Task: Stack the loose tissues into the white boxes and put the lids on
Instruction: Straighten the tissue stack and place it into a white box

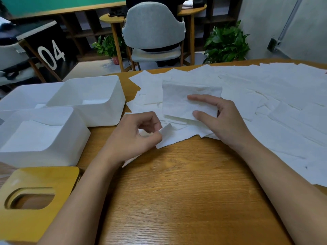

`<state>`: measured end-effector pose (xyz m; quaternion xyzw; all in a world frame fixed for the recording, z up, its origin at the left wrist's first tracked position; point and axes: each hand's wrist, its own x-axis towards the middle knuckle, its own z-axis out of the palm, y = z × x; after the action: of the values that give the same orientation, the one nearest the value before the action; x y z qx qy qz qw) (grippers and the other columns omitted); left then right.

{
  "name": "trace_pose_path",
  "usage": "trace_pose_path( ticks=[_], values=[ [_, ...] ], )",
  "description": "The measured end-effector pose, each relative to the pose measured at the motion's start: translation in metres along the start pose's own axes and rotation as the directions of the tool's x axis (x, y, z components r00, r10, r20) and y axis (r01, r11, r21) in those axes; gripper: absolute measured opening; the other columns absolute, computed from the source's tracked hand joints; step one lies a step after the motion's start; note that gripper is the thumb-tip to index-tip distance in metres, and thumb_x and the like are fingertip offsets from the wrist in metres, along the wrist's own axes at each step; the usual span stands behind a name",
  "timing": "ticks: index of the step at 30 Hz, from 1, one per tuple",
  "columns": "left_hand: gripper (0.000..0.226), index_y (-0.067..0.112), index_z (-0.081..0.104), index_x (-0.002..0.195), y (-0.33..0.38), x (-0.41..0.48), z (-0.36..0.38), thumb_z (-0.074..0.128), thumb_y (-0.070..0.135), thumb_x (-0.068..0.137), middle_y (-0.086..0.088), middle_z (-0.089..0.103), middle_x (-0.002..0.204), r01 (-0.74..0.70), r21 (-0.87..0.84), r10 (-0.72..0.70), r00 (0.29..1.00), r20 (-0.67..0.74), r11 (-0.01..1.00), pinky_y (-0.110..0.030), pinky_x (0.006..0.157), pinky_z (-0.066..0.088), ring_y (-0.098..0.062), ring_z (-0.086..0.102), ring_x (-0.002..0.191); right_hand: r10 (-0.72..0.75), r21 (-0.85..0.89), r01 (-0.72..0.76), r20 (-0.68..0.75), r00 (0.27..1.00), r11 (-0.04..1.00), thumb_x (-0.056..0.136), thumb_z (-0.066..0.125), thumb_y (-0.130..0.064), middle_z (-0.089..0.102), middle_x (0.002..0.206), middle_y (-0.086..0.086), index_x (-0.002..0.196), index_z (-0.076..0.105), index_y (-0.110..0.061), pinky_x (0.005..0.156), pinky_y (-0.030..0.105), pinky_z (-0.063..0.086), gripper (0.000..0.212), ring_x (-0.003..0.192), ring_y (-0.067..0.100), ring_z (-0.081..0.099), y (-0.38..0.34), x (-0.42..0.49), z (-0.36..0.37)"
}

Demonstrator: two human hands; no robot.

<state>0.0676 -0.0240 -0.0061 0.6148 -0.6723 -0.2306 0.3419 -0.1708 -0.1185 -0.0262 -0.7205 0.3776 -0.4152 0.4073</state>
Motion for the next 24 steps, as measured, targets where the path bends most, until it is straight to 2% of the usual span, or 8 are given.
trace_pose_path(
  ticks=[5, 9, 13, 15, 16, 18, 21, 24],
  values=[
    [0.006, 0.011, 0.074, 0.09, 0.004, 0.003, 0.003, 0.074, 0.006, 0.093, 0.001, 0.075, 0.084, -0.027, -0.23, 0.031, 0.999, 0.016, 0.973, -0.016, 0.079, 0.051, -0.013, 0.073, 0.084, 0.01, 0.044, -0.02, 0.206, 0.979, 0.999, 0.09, 0.082, -0.024, 0.075, 0.117, -0.017, 0.119, 0.078, -0.033, 0.097, 0.026, 0.049, 0.031, 0.112, 0.003, 0.067, -0.008, -0.007, 0.005],
    [0.003, 0.01, 0.076, 0.096, 0.005, 0.005, 0.003, 0.077, 0.01, 0.094, 0.001, 0.077, 0.087, -0.039, -0.301, 0.045, 0.999, 0.011, 0.953, -0.018, 0.077, 0.052, -0.012, 0.072, 0.085, 0.06, -0.023, -0.057, 0.153, 0.986, 0.998, 0.083, 0.088, -0.032, 0.077, 0.101, -0.019, 0.096, 0.082, -0.034, 0.091, 0.026, 0.048, 0.015, 0.1, 0.002, 0.069, -0.004, -0.006, 0.011],
    [0.022, 0.017, 0.077, 0.109, 0.003, 0.005, 0.0, 0.082, 0.018, 0.088, -0.005, 0.077, 0.091, -0.012, -0.341, 0.011, 1.0, -0.005, 0.94, -0.031, 0.084, 0.059, -0.026, 0.074, 0.089, 0.092, -0.003, -0.093, 0.08, 0.993, 0.996, 0.081, 0.089, -0.03, 0.076, 0.094, -0.02, 0.084, 0.079, -0.033, 0.085, 0.019, 0.047, 0.011, 0.093, -0.001, 0.069, -0.003, -0.003, 0.009],
    [0.027, 0.023, 0.077, 0.112, 0.002, 0.005, -0.003, 0.084, 0.019, 0.086, 0.0, 0.077, 0.091, 0.003, -0.318, -0.017, 0.999, -0.04, 0.948, -0.026, 0.082, 0.058, -0.019, 0.074, 0.089, 0.116, 0.025, -0.116, 0.022, 0.993, 0.993, 0.081, 0.089, -0.029, 0.076, 0.098, -0.022, 0.086, 0.079, -0.031, 0.091, 0.018, 0.047, 0.011, 0.099, -0.004, 0.068, -0.003, -0.001, 0.004],
    [0.025, 0.026, 0.077, 0.11, 0.001, 0.006, -0.004, 0.084, 0.02, 0.087, 0.005, 0.077, 0.092, -0.001, -0.276, -0.019, 0.997, -0.07, 0.961, -0.02, 0.08, 0.055, -0.01, 0.072, 0.09, 0.13, 0.052, -0.13, 0.007, 0.992, 0.99, 0.081, 0.089, -0.029, 0.077, 0.1, -0.021, 0.088, 0.08, -0.029, 0.098, 0.021, 0.047, 0.012, 0.103, -0.004, 0.068, -0.003, 0.0, 0.002],
    [0.022, 0.029, 0.077, 0.108, 0.0, 0.006, -0.004, 0.084, 0.023, 0.088, 0.01, 0.077, 0.094, 0.006, -0.247, -0.036, 0.992, -0.118, 0.969, -0.014, 0.078, 0.053, -0.004, 0.071, 0.096, 0.145, 0.115, -0.147, 0.027, 0.989, 0.982, 0.082, 0.088, -0.027, 0.078, 0.107, -0.016, 0.095, 0.08, -0.025, 0.106, 0.031, 0.048, 0.016, 0.109, 0.0, 0.069, -0.004, 0.001, 0.0],
    [0.025, 0.027, 0.075, 0.11, 0.002, 0.007, 0.0, 0.084, 0.023, 0.087, 0.005, 0.078, 0.093, 0.027, -0.326, -0.08, 0.985, -0.15, 0.945, -0.02, 0.071, 0.058, -0.008, 0.074, 0.094, 0.102, 0.149, -0.124, 0.147, 0.984, 0.981, 0.086, 0.084, -0.025, 0.076, 0.117, -0.014, 0.115, 0.076, -0.027, 0.099, 0.028, 0.052, 0.031, 0.111, 0.003, 0.069, -0.012, -0.004, 0.005],
    [0.028, 0.028, 0.075, 0.111, 0.003, 0.008, 0.004, 0.086, 0.024, 0.086, 0.003, 0.078, 0.095, 0.006, -0.327, -0.067, 0.982, -0.175, 0.945, -0.02, 0.073, 0.057, -0.009, 0.073, 0.095, 0.042, 0.068, -0.059, 0.238, 0.97, 0.996, 0.089, 0.082, -0.028, 0.067, 0.13, -0.017, 0.134, 0.064, -0.043, 0.101, 0.031, 0.053, 0.051, 0.119, 0.006, 0.063, -0.013, -0.007, 0.012]
  ],
)
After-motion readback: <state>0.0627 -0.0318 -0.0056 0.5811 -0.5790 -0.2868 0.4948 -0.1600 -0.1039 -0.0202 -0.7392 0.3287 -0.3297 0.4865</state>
